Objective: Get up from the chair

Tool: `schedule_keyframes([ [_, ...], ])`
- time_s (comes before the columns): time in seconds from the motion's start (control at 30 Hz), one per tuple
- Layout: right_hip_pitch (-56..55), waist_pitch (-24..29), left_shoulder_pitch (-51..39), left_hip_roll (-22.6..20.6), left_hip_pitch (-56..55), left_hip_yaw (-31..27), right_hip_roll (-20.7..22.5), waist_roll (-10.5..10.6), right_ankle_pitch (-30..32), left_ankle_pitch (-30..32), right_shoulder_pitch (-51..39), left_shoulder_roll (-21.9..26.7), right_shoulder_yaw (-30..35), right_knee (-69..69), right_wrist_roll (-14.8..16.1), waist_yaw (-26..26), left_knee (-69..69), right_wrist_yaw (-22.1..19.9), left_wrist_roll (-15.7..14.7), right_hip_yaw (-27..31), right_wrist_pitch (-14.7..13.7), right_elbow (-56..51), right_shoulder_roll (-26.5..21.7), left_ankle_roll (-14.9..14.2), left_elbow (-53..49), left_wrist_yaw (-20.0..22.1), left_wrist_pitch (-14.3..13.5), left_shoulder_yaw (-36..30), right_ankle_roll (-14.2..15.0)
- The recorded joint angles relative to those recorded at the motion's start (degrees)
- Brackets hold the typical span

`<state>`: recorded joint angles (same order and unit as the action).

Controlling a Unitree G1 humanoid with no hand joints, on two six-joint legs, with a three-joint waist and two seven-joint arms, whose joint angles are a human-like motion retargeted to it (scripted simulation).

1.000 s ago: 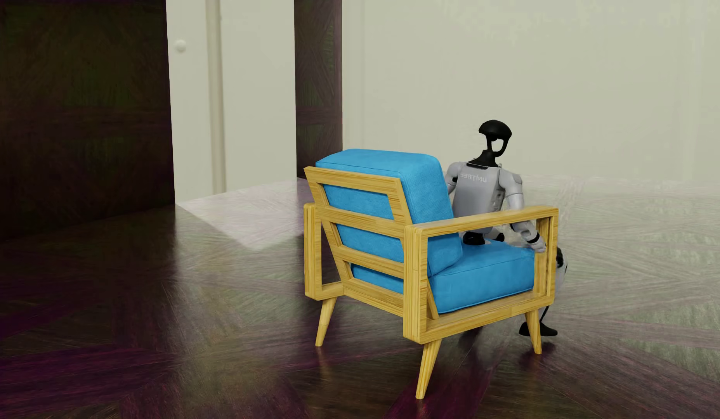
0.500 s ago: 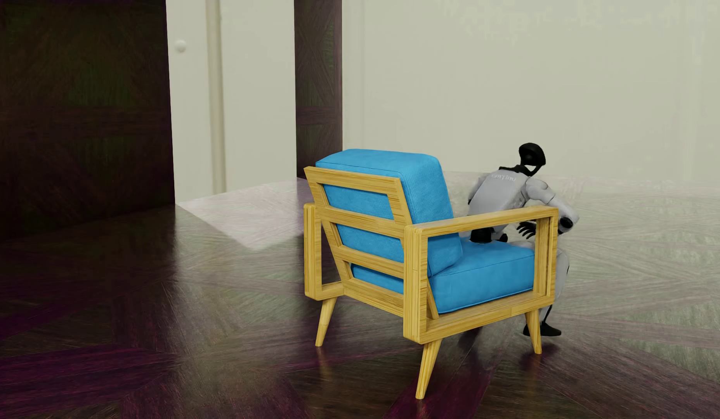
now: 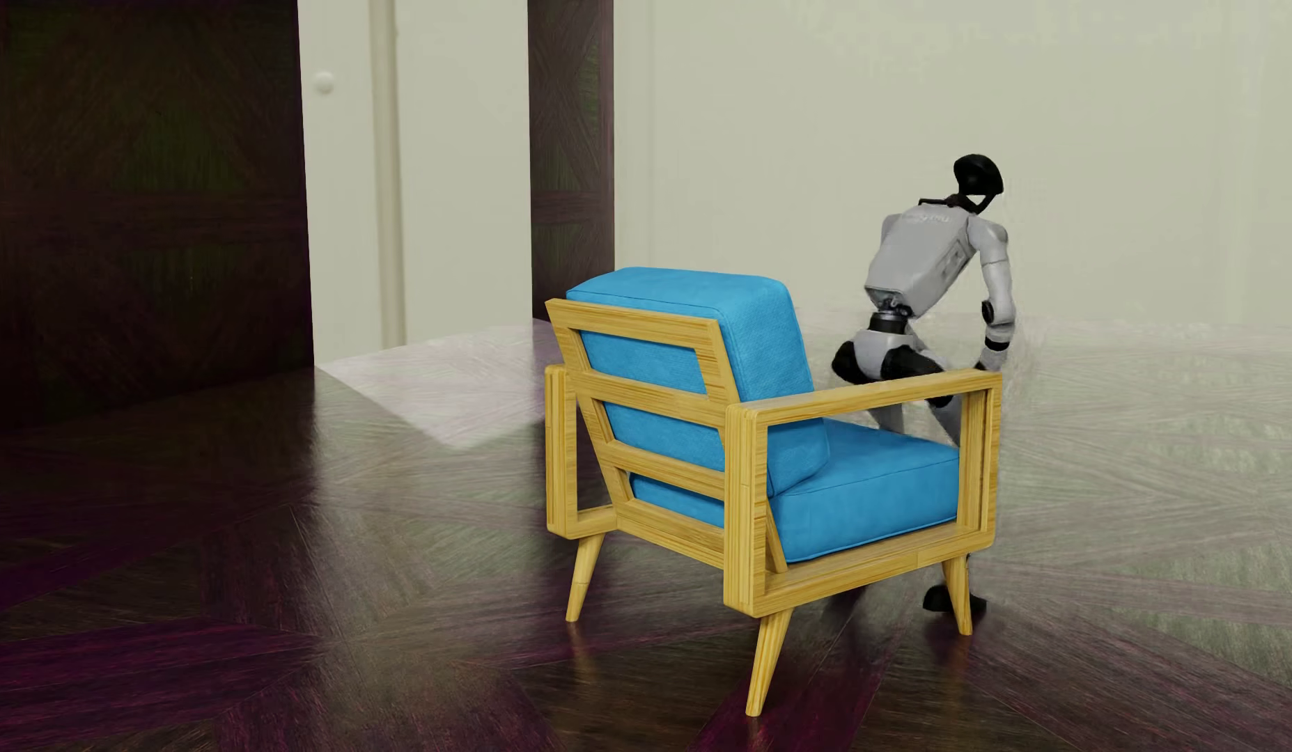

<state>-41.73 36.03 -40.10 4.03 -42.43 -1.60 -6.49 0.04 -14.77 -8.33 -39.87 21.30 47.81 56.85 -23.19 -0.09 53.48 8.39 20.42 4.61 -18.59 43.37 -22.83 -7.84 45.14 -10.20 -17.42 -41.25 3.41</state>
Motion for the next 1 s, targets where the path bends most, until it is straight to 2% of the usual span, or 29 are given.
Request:
schedule_keyframes([
  [0.07, 9.8, -4.8, 5.7, -1.2, 10.3, 1.3, 0.8, 0.7, 3.3, 3.6, 5.7, -4.5, -4.4, -11.8, 3.5, -0.3, -12.6, -1.1, -2.3, -2.2, 6.6, 7.3, 4.2, 1.6, 9.3, 1.6, 5.6, 3.8, -1.4],
  [0.1, 14.5, -7.6, 9.0, -1.7, 15.6, 1.9, 1.4, 0.8, 4.9, 5.3, 9.0, -5.5, -6.4, -17.5, 5.3, -0.4, -19.0, -1.0, -4.2, -3.1, 9.0, 9.4, 5.2, 2.3, 12.3, 1.5, 8.1, 6.2, -2.1],
  [0.13, 19.9, -10.3, 12.5, -2.4, 21.4, 2.5, 2.1, 1.1, 6.3, 7.0, 12.6, -6.0, -8.8, -23.5, 6.9, -0.6, -25.6, 0.7, -6.0, -4.4, 9.8, 10.4, 5.1, 2.9, 14.3, 0.8, 9.5, 8.4, -2.8],
  [0.2, 28.9, -16.5, 19.9, -3.1, 31.1, 3.7, 3.0, 1.4, 8.4, 9.5, 20.1, -5.4, -13.3, -33.5, 8.5, -0.5, -36.3, 3.6, -8.2, -6.6, 9.2, 9.2, 3.2, 3.5, 16.1, -0.4, 9.9, 12.1, -3.3],
  [0.27, 37.2, -22.6, 27.0, -3.8, 40.1, 5.0, 3.8, 1.6, 9.7, 11.3, 27.5, -4.2, -17.5, -42.2, 8.9, -0.7, -46.3, 4.1, -9.4, -8.5, 7.7, 7.3, 0.8, 4.1, 16.5, 0.3, 9.1, 15.1, -3.6],
  [0.33, 42.4, -27.6, 31.5, -4.1, 44.0, 6.1, 4.0, 1.5, 10.5, 10.6, 32.5, -3.7, -21.4, -48.3, 9.7, -0.8, -49.5, 4.2, -9.9, -10.1, 7.3, 7.5, -0.8, 3.9, 18.2, 0.9, 8.8, 18.9, -3.4],
  [0.4, 48.1, -29.3, 36.2, -4.1, 52.0, 7.5, 3.5, 2.2, 7.6, 9.6, 36.7, -3.4, -27.0, -48.1, 11.0, -1.4, -53.7, 0.8, -12.2, -12.4, 7.8, 11.7, -0.8, 3.0, 20.1, 1.8, 8.9, 24.0, -2.2],
  [0.47, 50.8, -32.1, 38.5, -4.2, 54.7, 7.9, 3.5, 2.5, 6.4, 8.4, 38.7, -4.3, -29.3, -48.0, 13.4, -1.7, -53.6, -3.5, -12.9, -12.7, 10.9, 17.8, 0.2, 2.8, 23.5, 3.4, 9.9, 26.1, -2.6],
  [0.53, 52.6, -33.6, 39.3, -4.0, 56.5, 8.3, 3.5, 2.5, 5.8, 7.8, 39.1, -5.0, -30.8, -48.1, 14.1, -1.9, -53.6, -4.9, -13.1, -13.2, 12.6, 22.3, 1.0, 2.5, 25.9, 3.8, 10.5, 26.9, -2.5],
  [0.7, 53.8, -35.1, 40.1, -3.5, 57.9, 8.9, 3.9, 3.1, 5.4, 7.0, 40.4, -6.2, -30.1, -48.3, 11.9, -2.4, -53.5, -1.3, -13.1, -12.6, 11.0, 20.2, 0.1, 2.3, 24.0, 2.4, 10.1, 27.2, -2.7],
  [0.83, 52.8, -34.8, 39.4, -2.7, 57.9, 9.9, 4.9, 3.5, 6.4, 7.2, 38.8, -7.0, -27.9, -48.6, 12.4, -3.1, -53.5, -0.9, -14.1, -10.8, 10.5, 17.1, 1.8, 2.7, 21.9, 2.6, 9.9, 26.2, -3.2],
  [0.87, 51.5, -35.7, 39.8, -2.4, 57.1, 10.2, 5.3, 3.3, 6.7, 7.4, 38.7, -7.0, -26.8, -48.5, 12.4, -3.4, -53.4, -1.7, -14.0, -9.9, 10.9, 16.0, 2.3, 2.7, 21.3, 2.6, 9.9, 26.4, -3.7],
  [1.0, 48.8, -35.3, 40.2, -0.9, 56.4, 11.4, 6.9, 2.6, 7.0, 7.0, 38.3, -6.0, -25.6, -46.0, 12.3, -4.0, -51.1, -0.7, -14.6, -7.2, 10.0, 12.4, 4.0, 3.2, 20.9, 2.6, 9.5, 25.3, -3.9],
])
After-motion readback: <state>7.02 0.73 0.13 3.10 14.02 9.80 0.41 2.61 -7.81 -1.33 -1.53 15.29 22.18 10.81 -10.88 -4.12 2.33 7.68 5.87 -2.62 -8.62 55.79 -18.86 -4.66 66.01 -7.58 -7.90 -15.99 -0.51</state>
